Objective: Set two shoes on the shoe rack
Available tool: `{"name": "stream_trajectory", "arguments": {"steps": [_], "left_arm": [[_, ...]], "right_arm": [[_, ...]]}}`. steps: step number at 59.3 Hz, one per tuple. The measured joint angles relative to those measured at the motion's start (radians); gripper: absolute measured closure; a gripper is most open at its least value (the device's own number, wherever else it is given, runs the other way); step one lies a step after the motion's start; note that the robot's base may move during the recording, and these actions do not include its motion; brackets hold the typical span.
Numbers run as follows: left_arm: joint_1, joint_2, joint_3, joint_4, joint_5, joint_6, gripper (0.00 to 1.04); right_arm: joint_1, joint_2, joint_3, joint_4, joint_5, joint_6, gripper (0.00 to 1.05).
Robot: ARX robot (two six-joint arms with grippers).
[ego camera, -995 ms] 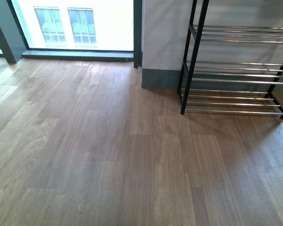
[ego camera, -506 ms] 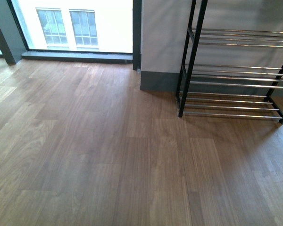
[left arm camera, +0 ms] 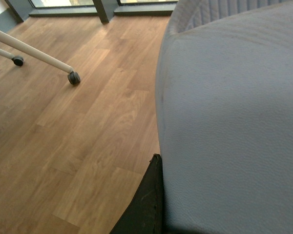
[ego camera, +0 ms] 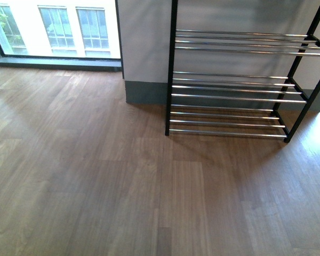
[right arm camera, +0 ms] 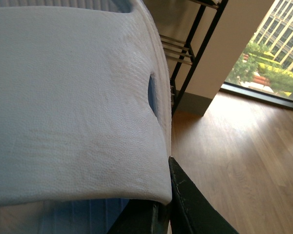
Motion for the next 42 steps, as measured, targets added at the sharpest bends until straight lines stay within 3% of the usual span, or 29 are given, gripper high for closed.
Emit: {"name": "stream_trajectory", "arguments": {"steps": [42], "left_arm": [[-0.002, 0.002, -0.001, 0.0, 0.003, 0.002, 1.03]], "right_arm": [[0.0, 0.0, 0.002, 0.0, 0.004, 0.0, 1.03]]}}
